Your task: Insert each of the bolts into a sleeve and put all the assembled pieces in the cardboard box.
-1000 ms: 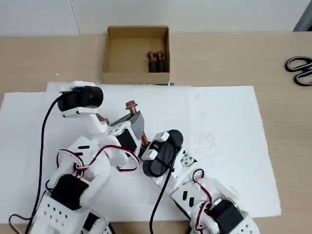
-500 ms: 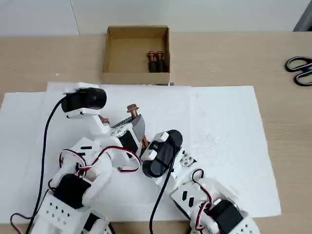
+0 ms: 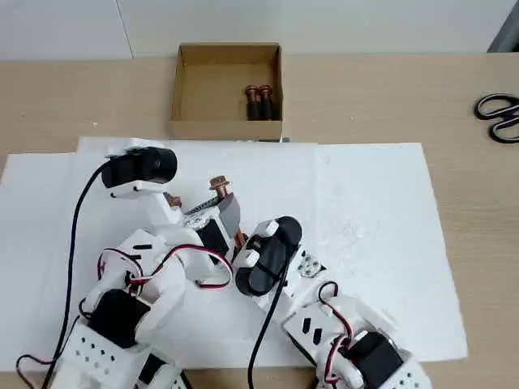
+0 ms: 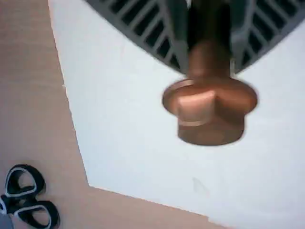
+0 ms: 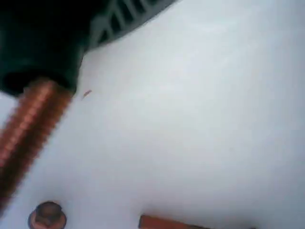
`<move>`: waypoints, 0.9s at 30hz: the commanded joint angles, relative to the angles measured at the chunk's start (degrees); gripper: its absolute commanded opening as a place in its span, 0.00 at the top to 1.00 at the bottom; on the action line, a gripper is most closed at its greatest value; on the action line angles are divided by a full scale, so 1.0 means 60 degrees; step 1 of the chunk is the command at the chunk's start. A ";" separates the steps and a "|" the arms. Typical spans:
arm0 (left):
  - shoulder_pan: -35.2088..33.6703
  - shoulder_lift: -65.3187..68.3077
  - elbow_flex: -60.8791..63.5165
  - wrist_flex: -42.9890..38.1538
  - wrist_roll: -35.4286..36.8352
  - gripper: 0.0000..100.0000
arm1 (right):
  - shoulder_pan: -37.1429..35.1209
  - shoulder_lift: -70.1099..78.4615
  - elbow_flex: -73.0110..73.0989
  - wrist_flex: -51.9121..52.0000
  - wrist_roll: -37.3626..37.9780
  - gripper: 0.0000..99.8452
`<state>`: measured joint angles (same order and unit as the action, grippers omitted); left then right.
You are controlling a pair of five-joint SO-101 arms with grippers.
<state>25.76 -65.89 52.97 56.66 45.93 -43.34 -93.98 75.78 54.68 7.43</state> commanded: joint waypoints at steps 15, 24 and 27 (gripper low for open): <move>0.0630 -0.0161 -0.0183 0.0821 -0.0601 1.00 | 0.0051 -0.0022 -0.0410 -0.0242 0.0015 1.00; 0.0659 -0.0161 -0.1062 0.1993 -0.0645 1.00 | 0.0051 -0.0007 -0.0293 -0.0256 0.0000 1.00; 0.0645 -0.0161 -0.1048 0.2081 -0.0645 1.00 | 0.0051 -0.0007 -0.0293 -0.0286 0.0000 1.00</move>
<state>28.22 -66.95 47.34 67.56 42.51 -43.34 -93.89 76.04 54.77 7.43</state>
